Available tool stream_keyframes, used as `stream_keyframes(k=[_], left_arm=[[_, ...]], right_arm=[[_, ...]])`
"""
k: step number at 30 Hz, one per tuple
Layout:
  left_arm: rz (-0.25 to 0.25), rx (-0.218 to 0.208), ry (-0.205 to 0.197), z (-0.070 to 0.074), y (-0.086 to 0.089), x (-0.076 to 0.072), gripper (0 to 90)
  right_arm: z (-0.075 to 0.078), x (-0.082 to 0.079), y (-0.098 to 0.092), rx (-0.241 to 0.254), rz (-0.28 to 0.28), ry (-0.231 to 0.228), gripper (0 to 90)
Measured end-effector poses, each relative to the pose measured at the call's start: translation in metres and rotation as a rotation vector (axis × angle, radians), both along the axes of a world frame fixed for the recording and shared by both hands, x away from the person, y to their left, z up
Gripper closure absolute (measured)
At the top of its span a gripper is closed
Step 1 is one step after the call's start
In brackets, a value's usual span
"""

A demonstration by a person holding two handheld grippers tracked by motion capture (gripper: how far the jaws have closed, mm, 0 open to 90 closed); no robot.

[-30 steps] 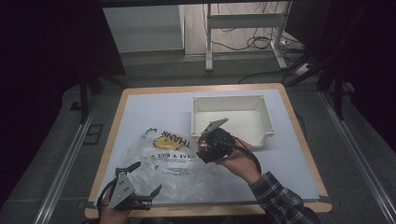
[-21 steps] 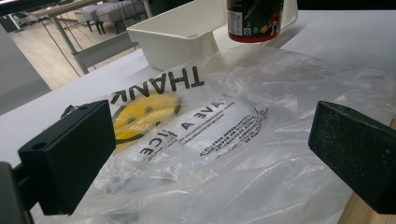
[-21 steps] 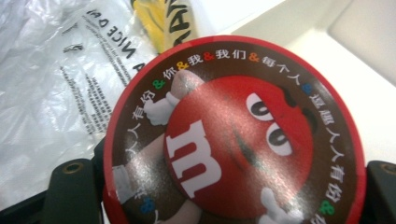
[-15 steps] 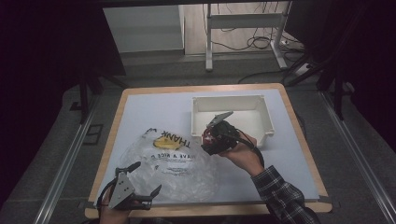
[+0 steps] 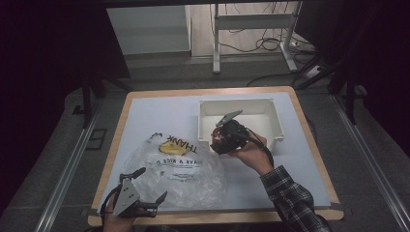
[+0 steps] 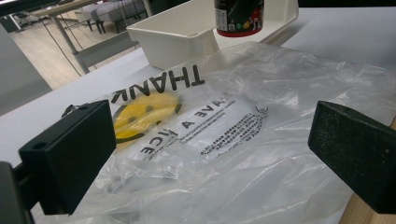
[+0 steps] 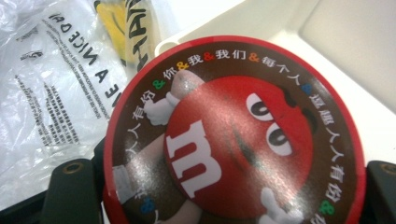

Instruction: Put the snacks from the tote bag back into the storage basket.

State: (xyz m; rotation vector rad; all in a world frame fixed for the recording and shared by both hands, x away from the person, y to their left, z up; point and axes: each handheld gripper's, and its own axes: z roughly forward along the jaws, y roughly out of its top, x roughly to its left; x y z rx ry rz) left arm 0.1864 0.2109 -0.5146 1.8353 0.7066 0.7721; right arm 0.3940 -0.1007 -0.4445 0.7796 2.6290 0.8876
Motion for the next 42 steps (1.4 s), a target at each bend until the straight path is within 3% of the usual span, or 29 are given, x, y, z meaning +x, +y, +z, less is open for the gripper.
stream_keyframes(k=[42], left_arm=[[0.000,0.006,0.000,0.000,0.000,0.000,1.1]], right_arm=[[-0.013,0.054,0.007,0.003,0.058,0.010,25.7]])
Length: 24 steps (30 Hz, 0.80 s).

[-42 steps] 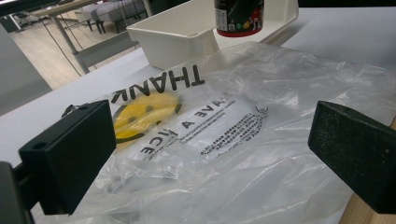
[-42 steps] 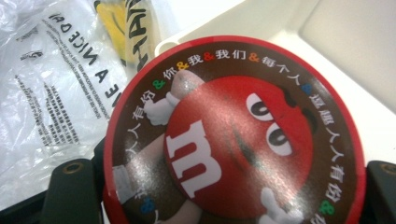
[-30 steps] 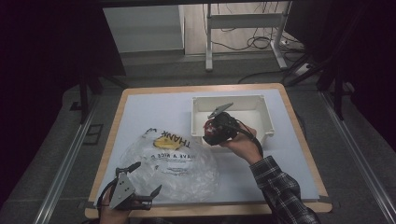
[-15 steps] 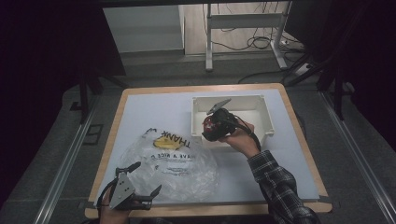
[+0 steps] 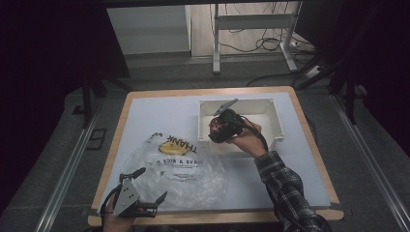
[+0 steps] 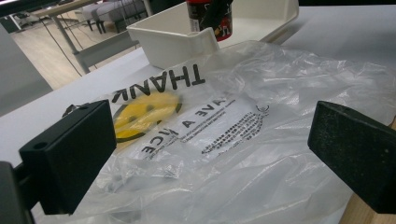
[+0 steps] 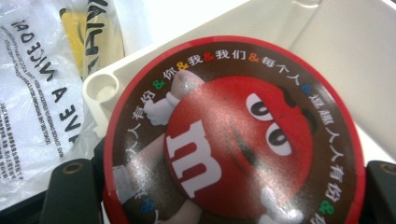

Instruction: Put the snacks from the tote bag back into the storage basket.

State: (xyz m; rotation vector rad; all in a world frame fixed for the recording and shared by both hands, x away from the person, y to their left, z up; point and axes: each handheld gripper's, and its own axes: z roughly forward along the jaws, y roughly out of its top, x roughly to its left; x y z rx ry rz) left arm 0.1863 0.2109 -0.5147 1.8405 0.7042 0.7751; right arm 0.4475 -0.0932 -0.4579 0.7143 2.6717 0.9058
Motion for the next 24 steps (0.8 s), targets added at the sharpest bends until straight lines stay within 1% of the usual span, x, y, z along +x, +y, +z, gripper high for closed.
stream_keyframes(k=[8,11,24], left_arm=[[-0.001,0.002,0.000,0.000,0.000,0.000,1.0],[0.000,0.002,0.001,0.000,0.000,0.000,1.1],[-0.001,0.002,0.001,0.000,0.000,0.000,1.1]], right_arm=[[-0.005,0.009,0.000,0.003,0.019,0.009,25.6],[-0.006,0.012,0.001,0.000,0.035,0.003,25.6],[-0.013,0.021,0.014,-0.015,0.085,-0.005,25.7]])
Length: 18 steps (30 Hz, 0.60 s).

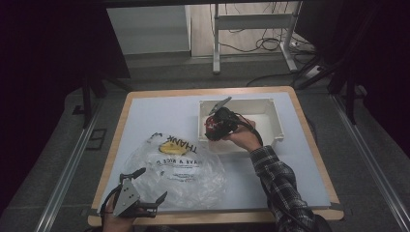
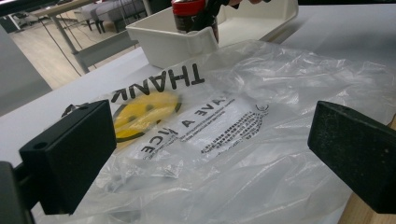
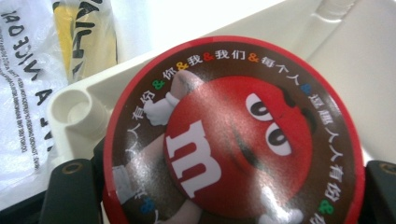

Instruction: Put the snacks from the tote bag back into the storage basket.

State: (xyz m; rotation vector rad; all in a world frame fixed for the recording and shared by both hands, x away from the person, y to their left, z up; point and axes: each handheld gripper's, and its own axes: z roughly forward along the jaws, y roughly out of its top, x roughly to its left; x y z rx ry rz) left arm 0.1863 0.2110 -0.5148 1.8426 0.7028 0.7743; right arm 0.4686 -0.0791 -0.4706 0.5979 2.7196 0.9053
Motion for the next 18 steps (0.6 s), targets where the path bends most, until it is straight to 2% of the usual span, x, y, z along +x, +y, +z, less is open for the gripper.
stream_keyframes(k=[11,18], left_arm=[[0.001,-0.001,0.002,0.000,0.000,0.000,1.1],[0.001,0.000,0.001,0.000,0.000,0.000,1.1]], right_arm=[[-0.010,0.010,0.009,-0.015,0.030,0.004,25.7],[-0.017,0.016,0.011,-0.022,0.023,0.014,25.6]])
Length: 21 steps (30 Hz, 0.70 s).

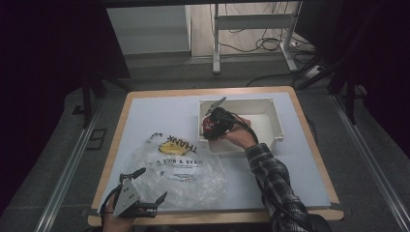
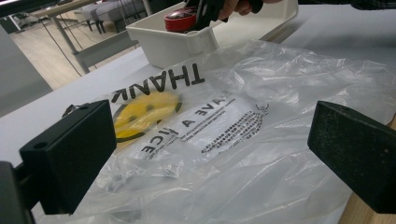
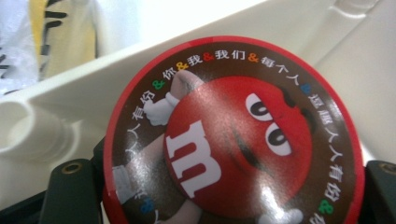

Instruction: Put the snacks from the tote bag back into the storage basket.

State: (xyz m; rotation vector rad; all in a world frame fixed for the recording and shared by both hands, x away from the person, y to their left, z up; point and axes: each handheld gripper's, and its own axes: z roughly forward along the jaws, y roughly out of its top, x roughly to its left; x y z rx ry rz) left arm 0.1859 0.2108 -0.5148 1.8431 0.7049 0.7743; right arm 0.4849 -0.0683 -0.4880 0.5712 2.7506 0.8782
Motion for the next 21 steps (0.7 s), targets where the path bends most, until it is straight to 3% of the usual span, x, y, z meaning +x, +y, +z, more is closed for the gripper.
stream_keyframes(k=[21], left_arm=[[0.000,-0.002,-0.002,0.000,0.000,0.000,1.2]], right_arm=[[-0.017,0.014,0.002,0.009,-0.006,0.005,25.6]])
